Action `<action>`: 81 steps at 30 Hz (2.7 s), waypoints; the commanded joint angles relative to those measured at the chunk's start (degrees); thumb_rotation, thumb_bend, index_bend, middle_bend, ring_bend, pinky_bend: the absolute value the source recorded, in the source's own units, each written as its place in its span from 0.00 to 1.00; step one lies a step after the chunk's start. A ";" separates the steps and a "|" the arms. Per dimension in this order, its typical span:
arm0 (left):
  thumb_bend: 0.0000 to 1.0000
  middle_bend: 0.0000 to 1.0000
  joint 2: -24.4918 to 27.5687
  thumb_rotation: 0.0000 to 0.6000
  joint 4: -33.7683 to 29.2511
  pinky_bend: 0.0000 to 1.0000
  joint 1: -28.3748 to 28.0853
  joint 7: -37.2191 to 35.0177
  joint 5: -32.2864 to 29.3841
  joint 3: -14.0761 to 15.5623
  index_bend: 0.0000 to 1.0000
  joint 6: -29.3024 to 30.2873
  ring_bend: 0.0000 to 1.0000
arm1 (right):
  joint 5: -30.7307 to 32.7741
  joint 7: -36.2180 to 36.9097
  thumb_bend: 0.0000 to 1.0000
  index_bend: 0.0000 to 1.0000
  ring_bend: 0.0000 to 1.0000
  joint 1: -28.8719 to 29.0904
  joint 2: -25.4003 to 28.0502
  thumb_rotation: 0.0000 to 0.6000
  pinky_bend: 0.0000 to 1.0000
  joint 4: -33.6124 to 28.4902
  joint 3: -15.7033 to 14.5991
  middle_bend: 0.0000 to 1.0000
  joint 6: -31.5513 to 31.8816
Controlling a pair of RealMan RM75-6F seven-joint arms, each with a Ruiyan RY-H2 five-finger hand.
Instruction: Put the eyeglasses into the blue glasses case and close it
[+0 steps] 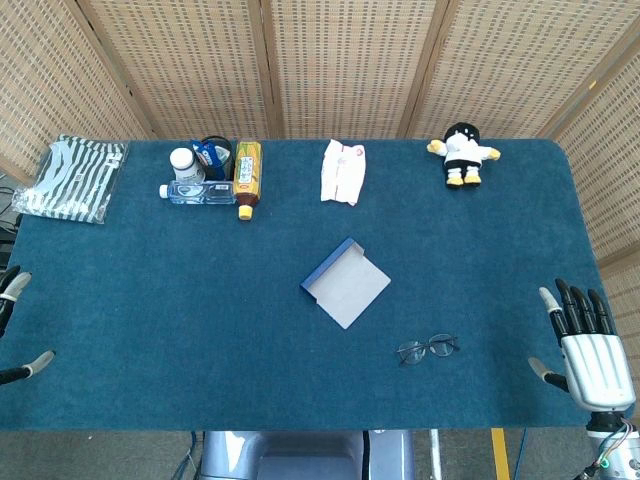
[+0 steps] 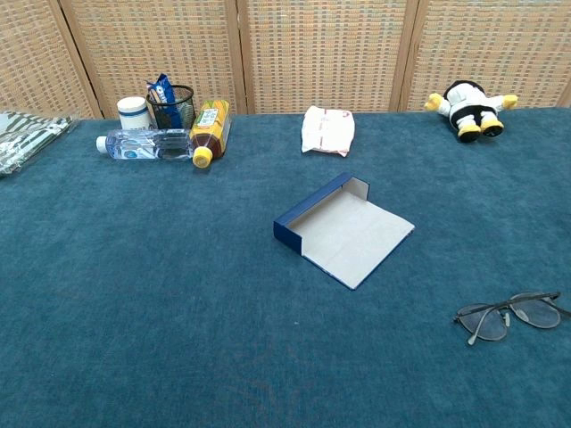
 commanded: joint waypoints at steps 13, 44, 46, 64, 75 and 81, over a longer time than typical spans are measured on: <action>0.00 0.00 -0.13 1.00 -0.69 0.00 -1.16 0.45 0.03 -0.17 0.00 -2.09 0.00 | -6.38 10.98 0.34 0.01 0.00 11.29 5.39 1.00 0.00 -2.48 2.04 0.00 -14.19; 0.00 0.00 -0.39 1.00 1.62 0.00 -6.11 -1.88 -12.38 -3.86 0.00 -13.59 0.00 | 48.02 -18.19 1.00 0.18 0.00 63.92 -29.24 1.00 0.00 23.70 11.28 0.06 -55.27; 0.00 0.00 -0.39 1.00 1.63 0.00 -6.15 -1.91 -12.64 -3.96 0.00 -13.70 0.00 | 48.87 -18.67 1.00 0.18 0.00 64.86 -30.20 1.00 0.00 25.50 10.43 0.06 -55.94; 0.00 0.00 -0.10 1.00 2.26 0.00 -6.37 -3.45 -12.84 -4.11 0.00 -14.48 0.00 | 60.73 -24.98 1.00 0.30 0.00 69.18 -32.88 1.00 0.00 33.75 1.05 0.23 -55.30; 0.00 0.00 -0.62 1.00 2.11 0.00 -6.45 -2.18 -12.06 -3.60 0.00 -14.54 0.00 | 67.50 -27.56 1.00 0.39 0.01 67.81 -26.01 1.00 0.00 28.10 -3.39 0.34 -52.69; 0.00 0.00 -1.23 1.00 1.39 0.00 -6.80 -0.02 -11.76 -3.32 0.00 -14.83 0.00 | 70.53 -27.52 1.00 0.44 0.02 67.22 -21.25 1.00 0.00 24.65 -6.24 0.39 -54.30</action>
